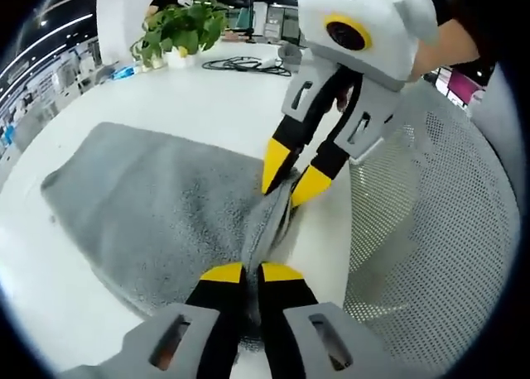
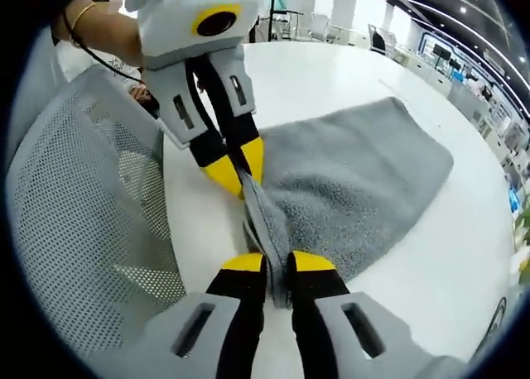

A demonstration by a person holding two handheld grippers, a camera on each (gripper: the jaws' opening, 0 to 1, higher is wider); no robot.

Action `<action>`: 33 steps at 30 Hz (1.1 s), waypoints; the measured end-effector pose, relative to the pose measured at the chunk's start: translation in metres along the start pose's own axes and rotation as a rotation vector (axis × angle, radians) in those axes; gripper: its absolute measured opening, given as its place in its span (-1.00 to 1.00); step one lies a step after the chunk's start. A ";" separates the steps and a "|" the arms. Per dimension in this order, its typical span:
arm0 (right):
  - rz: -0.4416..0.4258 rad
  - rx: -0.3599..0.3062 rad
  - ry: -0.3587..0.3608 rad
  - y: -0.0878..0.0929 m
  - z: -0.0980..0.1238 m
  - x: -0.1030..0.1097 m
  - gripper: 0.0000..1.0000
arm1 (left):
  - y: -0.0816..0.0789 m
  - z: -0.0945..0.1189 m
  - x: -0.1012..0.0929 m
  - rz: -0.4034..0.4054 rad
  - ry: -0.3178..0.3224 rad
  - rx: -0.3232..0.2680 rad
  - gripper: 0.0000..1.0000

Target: Fold the towel on the table until its edges align and the towel forms a compact rectangular stack.

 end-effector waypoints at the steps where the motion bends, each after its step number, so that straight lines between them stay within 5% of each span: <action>1: 0.078 0.025 0.040 0.003 0.000 -0.006 -0.81 | 0.000 -0.001 0.002 0.017 0.011 -0.019 -0.89; 12: 0.156 -0.022 0.142 -0.005 0.010 0.002 -0.48 | -0.021 0.021 0.011 0.148 0.022 -0.070 -0.89; 17: 0.229 -0.042 0.191 -0.016 0.012 0.005 -0.47 | -0.028 0.027 0.016 0.168 0.006 -0.074 -0.89; 24: 0.216 -0.060 0.240 -0.029 0.016 0.003 -0.57 | -0.033 0.035 0.017 0.186 0.010 -0.089 -0.89; 33: 0.018 -0.176 0.206 -0.041 0.015 -0.010 -0.92 | -0.022 0.034 0.017 0.181 0.006 -0.082 -0.88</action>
Point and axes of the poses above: the point that each gripper's makers call its tool centre point, and the gripper's own axes: z roughly backward along the fingers, x roughly to its left, y roughly out of its underside, the point moved 1 cm from there along z, roughly backward along the fingers, and after that the axes turned 10 degrees about -z, right-handed, at the moved point
